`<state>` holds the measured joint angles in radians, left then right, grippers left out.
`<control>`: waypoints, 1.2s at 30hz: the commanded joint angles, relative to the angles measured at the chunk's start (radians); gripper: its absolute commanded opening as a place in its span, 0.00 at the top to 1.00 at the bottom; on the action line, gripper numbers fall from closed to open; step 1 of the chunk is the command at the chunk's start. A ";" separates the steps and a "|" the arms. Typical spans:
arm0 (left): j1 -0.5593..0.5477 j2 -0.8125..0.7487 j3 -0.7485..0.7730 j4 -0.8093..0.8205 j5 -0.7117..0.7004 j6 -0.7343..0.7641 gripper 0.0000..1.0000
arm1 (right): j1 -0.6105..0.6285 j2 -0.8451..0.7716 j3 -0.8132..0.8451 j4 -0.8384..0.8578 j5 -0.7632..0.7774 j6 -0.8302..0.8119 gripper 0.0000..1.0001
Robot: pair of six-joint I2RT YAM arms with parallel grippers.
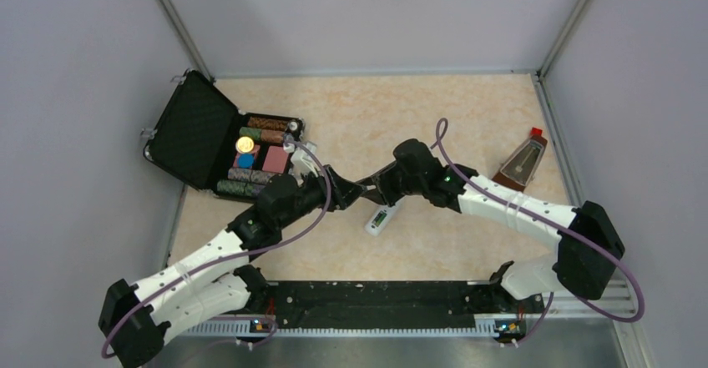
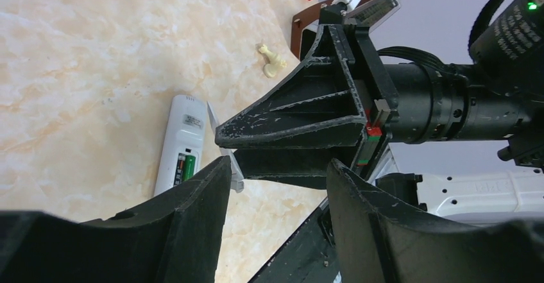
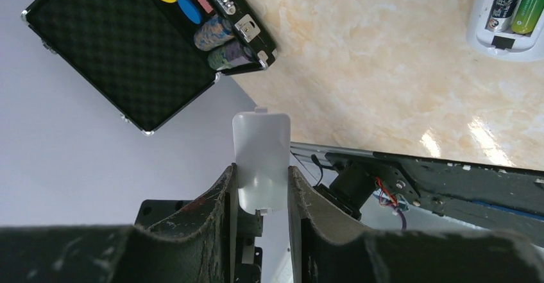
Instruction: Load the batteries into the remote control
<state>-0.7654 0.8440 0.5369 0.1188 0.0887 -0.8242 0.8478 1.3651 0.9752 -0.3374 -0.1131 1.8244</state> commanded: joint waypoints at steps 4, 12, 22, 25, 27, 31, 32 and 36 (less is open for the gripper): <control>0.002 0.017 0.053 -0.044 -0.076 0.013 0.42 | -0.012 0.012 -0.001 0.052 -0.010 0.025 0.82; 0.002 0.029 0.066 -0.072 -0.094 0.025 0.46 | -0.012 0.033 0.003 0.072 -0.014 0.030 0.82; 0.002 0.099 0.072 -0.044 -0.053 -0.021 0.64 | -0.012 0.053 0.012 0.078 -0.020 0.028 0.82; 0.002 0.099 0.073 -0.046 -0.056 -0.029 0.72 | -0.012 0.054 0.010 0.078 -0.016 0.024 0.81; 0.002 0.103 0.072 -0.046 -0.060 -0.039 0.78 | -0.013 0.055 0.012 0.078 -0.016 0.017 0.80; 0.002 0.115 0.072 -0.047 -0.067 -0.053 0.94 | -0.012 0.055 0.020 0.068 -0.014 -0.005 0.79; 0.002 0.118 0.073 -0.049 -0.068 -0.057 0.99 | -0.013 0.054 0.023 0.064 -0.011 -0.010 0.78; 0.002 0.129 0.087 -0.074 -0.079 -0.068 1.00 | -0.012 0.049 0.030 0.045 -0.004 -0.035 0.60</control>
<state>-0.7616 0.9642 0.5709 0.0246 0.0174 -0.8696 0.8413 1.4162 0.9756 -0.2874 -0.1204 1.8275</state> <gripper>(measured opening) 0.188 0.307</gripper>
